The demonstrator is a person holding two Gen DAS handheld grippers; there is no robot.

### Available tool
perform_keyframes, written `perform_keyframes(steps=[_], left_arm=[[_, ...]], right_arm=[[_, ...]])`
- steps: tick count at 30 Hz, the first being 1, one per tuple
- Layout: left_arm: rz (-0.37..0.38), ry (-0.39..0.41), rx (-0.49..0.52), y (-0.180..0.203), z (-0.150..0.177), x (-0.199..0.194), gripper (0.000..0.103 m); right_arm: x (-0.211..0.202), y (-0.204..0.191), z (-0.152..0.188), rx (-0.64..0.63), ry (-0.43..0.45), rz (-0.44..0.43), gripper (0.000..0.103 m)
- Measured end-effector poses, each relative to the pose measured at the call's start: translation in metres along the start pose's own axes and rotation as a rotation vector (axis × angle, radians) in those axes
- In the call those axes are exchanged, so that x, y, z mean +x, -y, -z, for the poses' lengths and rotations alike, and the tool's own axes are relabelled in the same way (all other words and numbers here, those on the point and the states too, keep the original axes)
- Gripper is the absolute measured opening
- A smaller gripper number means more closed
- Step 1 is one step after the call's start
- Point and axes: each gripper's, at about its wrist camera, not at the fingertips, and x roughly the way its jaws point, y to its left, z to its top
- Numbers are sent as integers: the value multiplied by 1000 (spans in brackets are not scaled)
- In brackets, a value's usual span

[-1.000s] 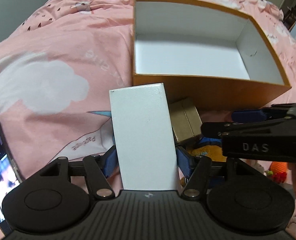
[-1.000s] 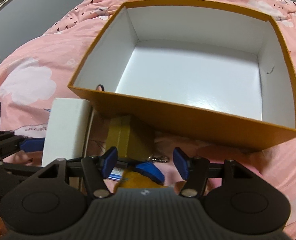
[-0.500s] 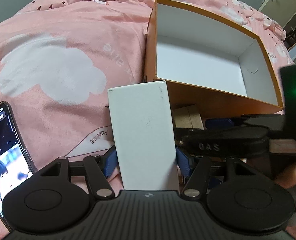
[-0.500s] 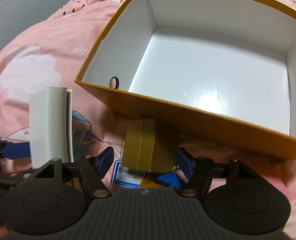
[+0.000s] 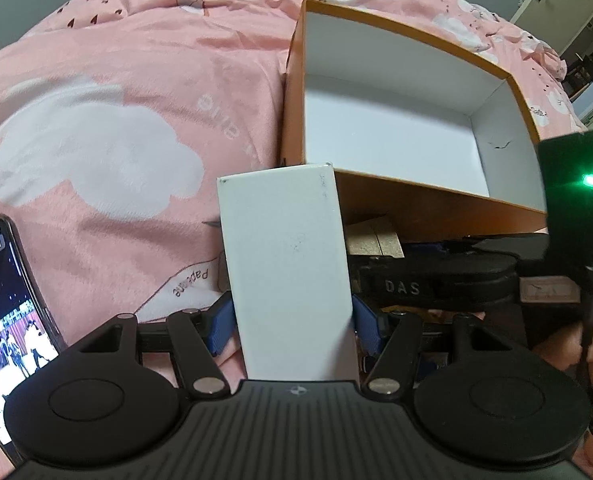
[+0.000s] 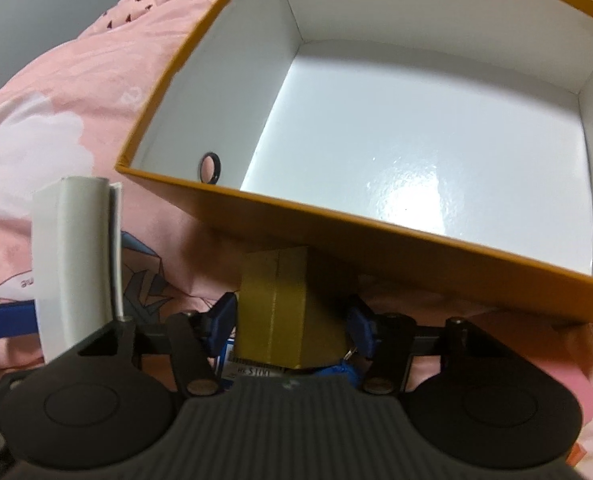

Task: Organize objects
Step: 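Grasp the white box with the left tool while the right tool grasps the tan box, then lower the white box into the orange box and open the left tool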

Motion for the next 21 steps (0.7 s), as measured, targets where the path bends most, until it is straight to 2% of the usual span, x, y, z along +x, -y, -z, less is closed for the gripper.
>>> perform_keyframes(steps=[4,13,17,21], left_arm=[[9,30,29,5,-1,-8,71],[69,78,96,19,-11,-37,71],[120,91,127,25,-26,-54,71],[158,111,181,37,-51,-68,71]], right_arm=[[-18,2,6,-7,36,-19,50],[-80,8,12,-21,138,-94,49],[-113,14,15,-26,173,-127,49],[-150,22,9,-31,245,-142,49]])
